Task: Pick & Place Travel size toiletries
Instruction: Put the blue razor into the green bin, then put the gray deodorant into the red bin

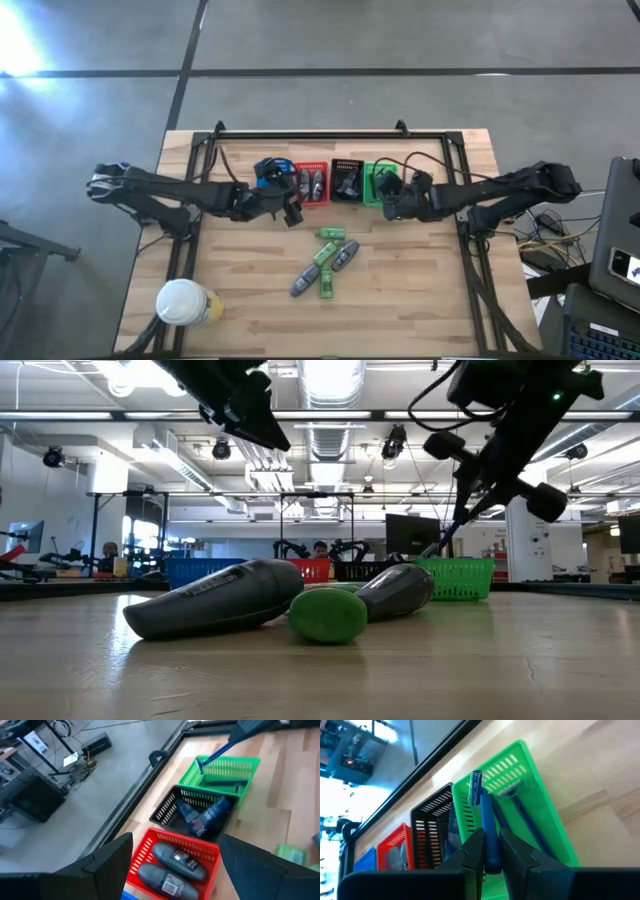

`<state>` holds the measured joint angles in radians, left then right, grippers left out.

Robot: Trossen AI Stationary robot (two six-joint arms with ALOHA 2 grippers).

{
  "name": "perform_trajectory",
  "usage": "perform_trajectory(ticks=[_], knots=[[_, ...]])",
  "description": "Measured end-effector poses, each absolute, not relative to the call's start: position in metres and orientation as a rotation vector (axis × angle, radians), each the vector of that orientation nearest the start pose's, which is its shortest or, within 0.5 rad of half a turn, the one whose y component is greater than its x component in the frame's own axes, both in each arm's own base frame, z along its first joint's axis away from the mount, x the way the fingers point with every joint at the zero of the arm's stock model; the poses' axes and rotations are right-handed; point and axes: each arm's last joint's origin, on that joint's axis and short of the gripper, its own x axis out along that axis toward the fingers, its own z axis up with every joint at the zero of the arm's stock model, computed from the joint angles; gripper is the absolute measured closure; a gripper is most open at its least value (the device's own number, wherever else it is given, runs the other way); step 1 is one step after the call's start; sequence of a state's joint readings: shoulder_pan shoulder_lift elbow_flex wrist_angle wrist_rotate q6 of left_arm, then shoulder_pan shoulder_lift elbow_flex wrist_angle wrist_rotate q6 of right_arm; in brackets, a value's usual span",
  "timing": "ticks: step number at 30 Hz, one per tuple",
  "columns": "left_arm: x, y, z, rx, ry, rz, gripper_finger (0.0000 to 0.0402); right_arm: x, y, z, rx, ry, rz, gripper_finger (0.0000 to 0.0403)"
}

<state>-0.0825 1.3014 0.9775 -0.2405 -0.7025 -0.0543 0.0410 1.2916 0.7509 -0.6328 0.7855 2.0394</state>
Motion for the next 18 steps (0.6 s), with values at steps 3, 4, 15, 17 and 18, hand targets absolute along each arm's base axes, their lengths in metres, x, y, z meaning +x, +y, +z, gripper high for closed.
perform_trajectory(ticks=[3, 4, 15, 17, 18], knots=[[0.278, 0.005, 0.286, 0.155, 0.561, 0.543, 0.0103, 0.234, -0.011, 0.196, 1.266, 0.017, -1.395, 0.0347], [0.278, 0.008, 0.284, 0.138, 0.578, 0.506, 0.0103, 0.237, -0.011, 0.193, 1.256, 0.028, -1.404, 0.034], [0.268, 0.024, 0.262, 0.012, 0.784, -0.017, 0.0103, 0.269, -0.009, 0.179, 1.038, 0.338, -1.4, 0.0246], [0.265, 0.02, 0.253, 0.077, 0.816, -0.091, 0.0103, 0.272, -0.008, 0.187, 0.941, 0.445, -1.352, 0.0225], [0.263, 0.018, 0.249, 0.099, 0.828, -0.128, 0.0103, 0.273, -0.008, 0.192, 0.874, 0.502, -1.325, 0.0215]])
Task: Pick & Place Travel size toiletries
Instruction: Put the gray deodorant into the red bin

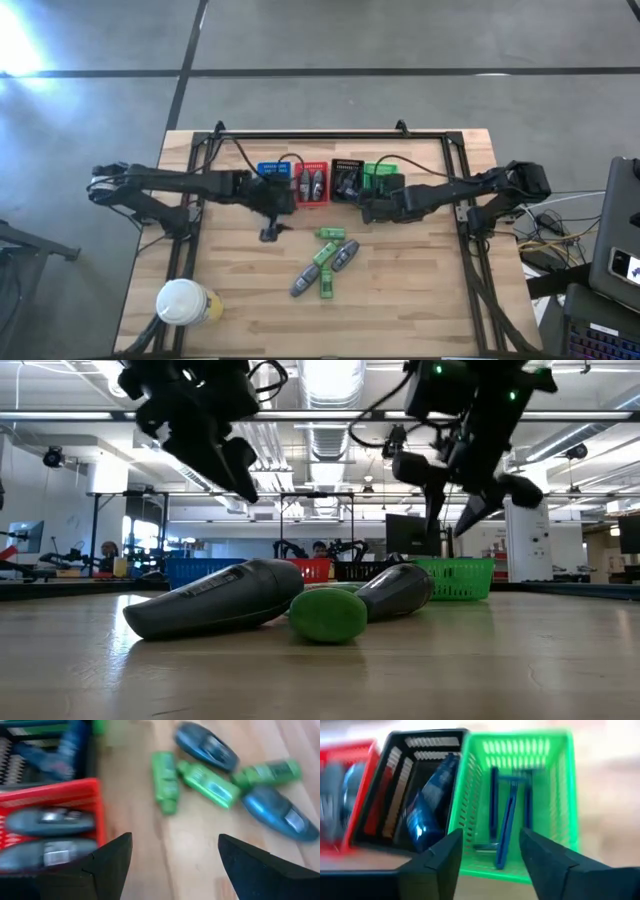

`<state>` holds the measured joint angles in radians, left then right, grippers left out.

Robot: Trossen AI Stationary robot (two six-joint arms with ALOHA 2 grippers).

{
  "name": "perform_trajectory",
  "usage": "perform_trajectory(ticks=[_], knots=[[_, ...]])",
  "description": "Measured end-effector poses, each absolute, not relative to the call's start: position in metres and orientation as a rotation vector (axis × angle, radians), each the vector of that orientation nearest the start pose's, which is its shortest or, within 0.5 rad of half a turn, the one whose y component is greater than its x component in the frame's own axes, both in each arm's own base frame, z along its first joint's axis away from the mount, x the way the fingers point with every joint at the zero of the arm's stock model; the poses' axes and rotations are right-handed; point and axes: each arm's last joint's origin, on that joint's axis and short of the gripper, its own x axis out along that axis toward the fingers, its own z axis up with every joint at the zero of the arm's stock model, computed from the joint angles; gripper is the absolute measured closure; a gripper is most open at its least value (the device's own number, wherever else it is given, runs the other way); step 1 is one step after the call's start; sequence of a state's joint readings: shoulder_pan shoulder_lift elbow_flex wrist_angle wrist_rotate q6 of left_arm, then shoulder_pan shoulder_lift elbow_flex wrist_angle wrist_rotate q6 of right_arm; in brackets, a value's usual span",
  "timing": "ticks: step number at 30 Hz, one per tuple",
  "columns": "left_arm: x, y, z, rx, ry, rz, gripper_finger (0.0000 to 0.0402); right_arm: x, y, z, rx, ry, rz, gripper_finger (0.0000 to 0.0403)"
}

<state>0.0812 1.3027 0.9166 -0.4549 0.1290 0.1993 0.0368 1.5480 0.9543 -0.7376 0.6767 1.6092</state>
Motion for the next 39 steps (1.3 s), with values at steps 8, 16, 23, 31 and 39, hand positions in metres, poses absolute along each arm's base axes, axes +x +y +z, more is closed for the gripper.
perform_trajectory(ticks=[8, 16, 23, 31, 39], knots=[[0.275, -0.024, 0.222, -0.144, 0.903, -0.132, 0.0103, 0.269, -0.007, 0.241, 0.527, 0.847, -1.125, 0.0155], [0.294, -0.074, 0.2, -0.379, 0.953, 0.103, 0.0103, 0.251, -0.004, 0.251, 0.327, 0.997, -1.01, 0.0124], [0.318, -0.108, 0.199, -0.471, 0.969, 0.266, 0.0099, 0.22, -0.001, 0.249, 0.352, 0.966, -0.992, 0.0115], [0.353, -0.131, 0.197, -0.411, 1.104, 0.369, 0.0042, 0.193, 0.001, 0.253, 0.373, 0.905, -0.967, 0.0127], [0.366, -0.144, 0.161, -0.413, 1.292, 0.384, 0.0024, 0.182, -0.001, 0.256, 0.375, 0.861, -0.969, 0.0149]])
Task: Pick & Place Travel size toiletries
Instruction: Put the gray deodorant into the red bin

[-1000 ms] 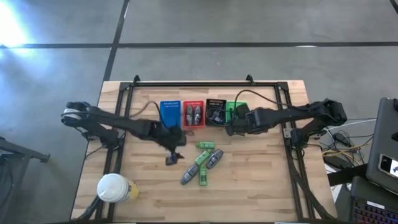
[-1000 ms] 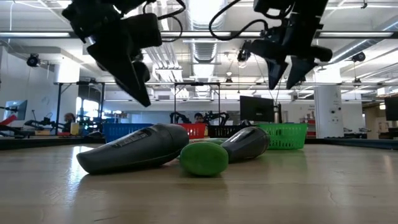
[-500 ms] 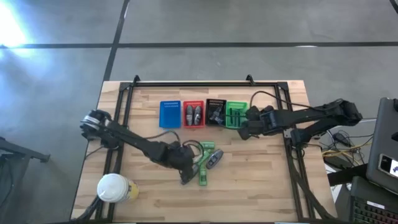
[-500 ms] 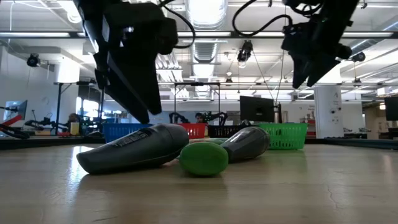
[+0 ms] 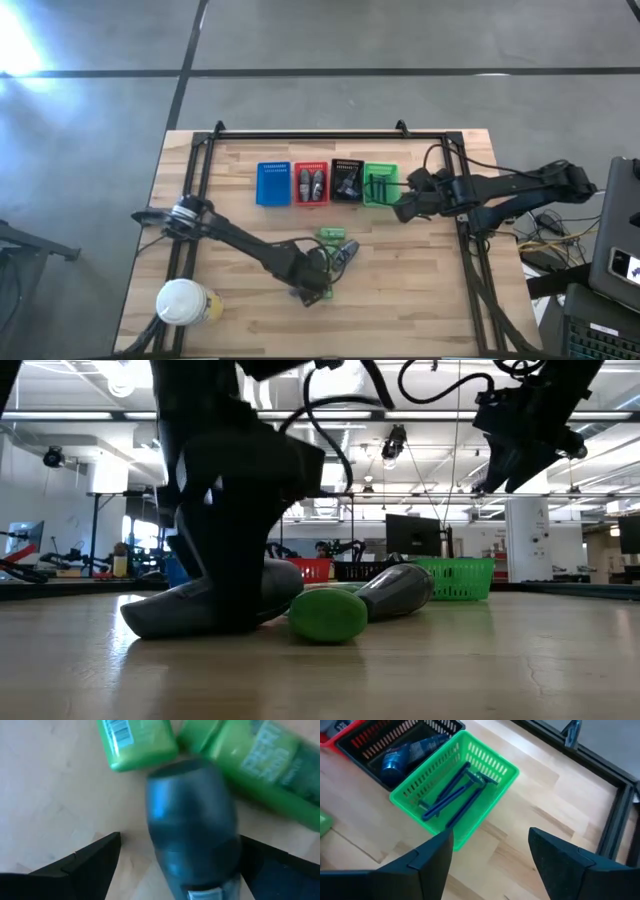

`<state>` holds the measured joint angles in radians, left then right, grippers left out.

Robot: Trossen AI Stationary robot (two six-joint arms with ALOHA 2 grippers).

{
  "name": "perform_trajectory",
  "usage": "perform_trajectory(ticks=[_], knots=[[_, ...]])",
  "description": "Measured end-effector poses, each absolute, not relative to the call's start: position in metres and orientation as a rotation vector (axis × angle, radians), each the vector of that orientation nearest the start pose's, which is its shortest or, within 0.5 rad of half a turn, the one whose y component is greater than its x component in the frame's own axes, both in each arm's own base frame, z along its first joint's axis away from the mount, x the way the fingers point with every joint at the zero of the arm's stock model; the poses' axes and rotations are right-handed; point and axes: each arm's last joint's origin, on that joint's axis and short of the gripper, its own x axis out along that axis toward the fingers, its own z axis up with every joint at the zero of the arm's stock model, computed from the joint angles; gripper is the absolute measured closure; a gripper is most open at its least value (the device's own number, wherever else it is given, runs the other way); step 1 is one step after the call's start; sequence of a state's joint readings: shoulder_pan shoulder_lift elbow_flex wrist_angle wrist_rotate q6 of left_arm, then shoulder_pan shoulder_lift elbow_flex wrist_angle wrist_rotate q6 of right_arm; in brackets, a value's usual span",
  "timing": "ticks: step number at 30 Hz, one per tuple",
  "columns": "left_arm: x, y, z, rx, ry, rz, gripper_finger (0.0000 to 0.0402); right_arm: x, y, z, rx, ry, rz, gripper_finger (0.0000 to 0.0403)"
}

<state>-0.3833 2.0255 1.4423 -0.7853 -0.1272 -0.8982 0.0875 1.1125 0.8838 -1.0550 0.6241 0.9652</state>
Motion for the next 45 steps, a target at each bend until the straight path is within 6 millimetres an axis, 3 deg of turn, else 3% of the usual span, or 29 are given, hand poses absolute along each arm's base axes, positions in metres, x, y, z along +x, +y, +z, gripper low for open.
perform_trajectory(ticks=[5, 12, 18, 20, 23, 29, 32, 35, 39, 45], knots=[[0.367, -0.144, 0.148, -0.388, 1.325, 0.388, 0.0061, 0.181, -0.001, 0.252, 0.363, 0.865, -0.974, 0.0159], [0.366, -0.131, 0.167, -0.265, 1.276, 0.339, 0.0188, 0.182, -0.001, 0.249, 0.35, 0.869, -0.963, 0.0169], [0.356, -0.119, 0.203, -0.034, 1.252, 0.194, 0.0189, 0.193, 0.001, 0.252, 0.402, 0.869, -0.794, 0.0176], [0.348, -0.11, 0.212, 0.04, 1.269, 0.229, 0.0189, 0.197, 0.001, 0.253, 0.452, 0.857, -0.742, 0.0177], [0.343, -0.076, 0.231, -0.039, 1.259, 0.376, 0.0189, 0.2, -0.001, 0.254, 0.521, 0.819, -0.754, 0.0179], [0.341, 0.023, 0.271, -0.591, 0.886, 0.764, 0.0184, 0.2, -0.007, 0.255, 0.571, 0.777, -0.813, 0.0172], [0.335, 0.066, 0.274, -0.69, 0.755, 0.845, 0.0183, 0.201, -0.007, 0.255, 0.582, 0.765, -0.814, 0.0167], [0.328, 0.098, 0.263, -0.749, 0.706, 0.907, 0.0182, 0.201, -0.007, 0.255, 0.597, 0.749, -0.831, 0.0162], [0.327, 0.12, 0.243, -0.85, 0.664, 0.899, 0.0181, 0.201, -0.008, 0.255, 0.61, 0.73, -0.852, 0.0157], [0.324, 0.118, 0.221, -0.822, 0.701, 0.949, 0.0165, 0.203, -0.005, 0.255, 0.598, 0.782, -0.753, 0.0148]])
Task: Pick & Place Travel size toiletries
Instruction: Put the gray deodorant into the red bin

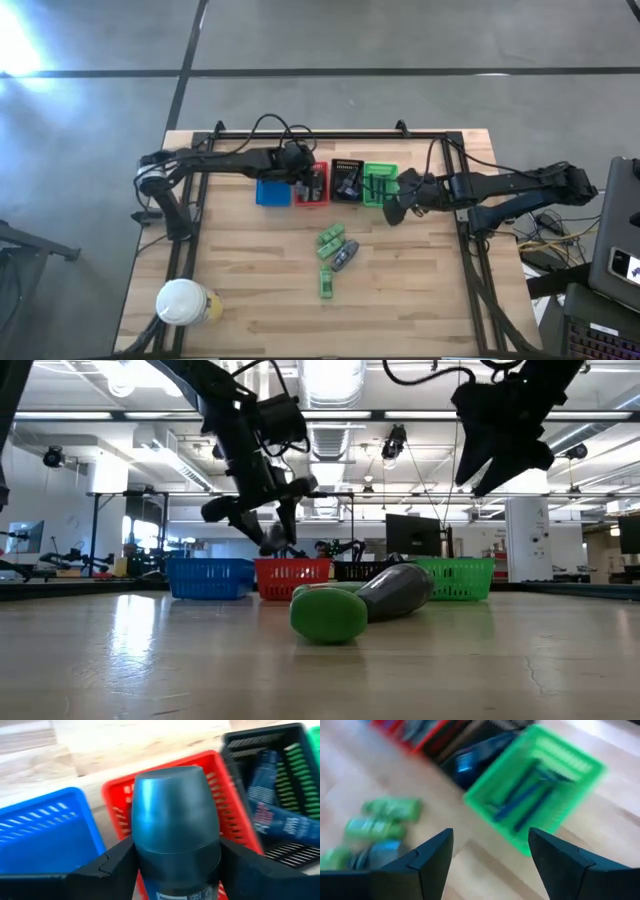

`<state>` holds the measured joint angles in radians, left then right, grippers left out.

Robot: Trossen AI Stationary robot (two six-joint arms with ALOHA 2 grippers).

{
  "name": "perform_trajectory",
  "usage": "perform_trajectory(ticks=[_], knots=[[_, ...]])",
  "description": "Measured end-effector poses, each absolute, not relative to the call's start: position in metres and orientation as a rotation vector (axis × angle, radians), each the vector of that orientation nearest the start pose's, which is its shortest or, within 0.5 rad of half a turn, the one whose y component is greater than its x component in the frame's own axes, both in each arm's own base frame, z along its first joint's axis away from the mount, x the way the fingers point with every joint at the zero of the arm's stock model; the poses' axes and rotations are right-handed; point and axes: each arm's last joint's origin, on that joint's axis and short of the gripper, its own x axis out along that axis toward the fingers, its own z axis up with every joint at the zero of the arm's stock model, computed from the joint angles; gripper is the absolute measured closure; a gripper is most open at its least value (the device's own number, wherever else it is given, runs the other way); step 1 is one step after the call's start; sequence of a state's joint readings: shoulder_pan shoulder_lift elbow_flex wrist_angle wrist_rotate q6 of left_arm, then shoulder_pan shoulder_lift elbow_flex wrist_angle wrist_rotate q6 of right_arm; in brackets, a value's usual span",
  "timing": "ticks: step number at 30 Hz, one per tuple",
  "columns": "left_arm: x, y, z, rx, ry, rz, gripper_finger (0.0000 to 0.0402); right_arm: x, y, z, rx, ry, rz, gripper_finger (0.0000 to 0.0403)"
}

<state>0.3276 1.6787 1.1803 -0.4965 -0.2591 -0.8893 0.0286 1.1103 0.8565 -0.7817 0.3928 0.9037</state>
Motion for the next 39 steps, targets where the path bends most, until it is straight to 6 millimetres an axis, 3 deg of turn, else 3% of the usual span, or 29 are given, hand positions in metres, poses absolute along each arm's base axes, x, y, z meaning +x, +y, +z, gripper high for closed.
perform_trajectory(ticks=[7, 12, 20, 26, 34, 39], knots=[[0.322, 0.117, 0.218, -0.804, 0.728, 0.93, 0.01, 0.226, 0.01, 0.248, 0.29, 0.883, -0.39, 0.0131], [0.324, 0.113, 0.231, -0.748, 0.763, 0.819, 0.0075, 0.249, 0.022, 0.233, 0.064, 0.925, -0.129, 0.0117], [0.312, 0.064, 0.277, -0.57, 0.744, 0.568, 0.0076, 0.287, 0.046, 0.196, -0.356, 1.033, 0.176, 0.0096], [0.297, 0.023, 0.295, -0.574, 0.72, 0.465, 0.0076, 0.317, 0.058, 0.18, -0.419, 1.064, 0.359, 0.01], [0.278, -0.018, 0.293, -0.621, 0.727, 0.402, 0.0076, 0.346, 0.065, 0.161, -0.429, 1.164, 0.48, 0.0143], [0.27, -0.033, 0.288, -0.626, 0.737, 0.398, 0.0076, 0.358, 0.069, 0.145, -0.418, 1.241, 0.507, 0.0178]])
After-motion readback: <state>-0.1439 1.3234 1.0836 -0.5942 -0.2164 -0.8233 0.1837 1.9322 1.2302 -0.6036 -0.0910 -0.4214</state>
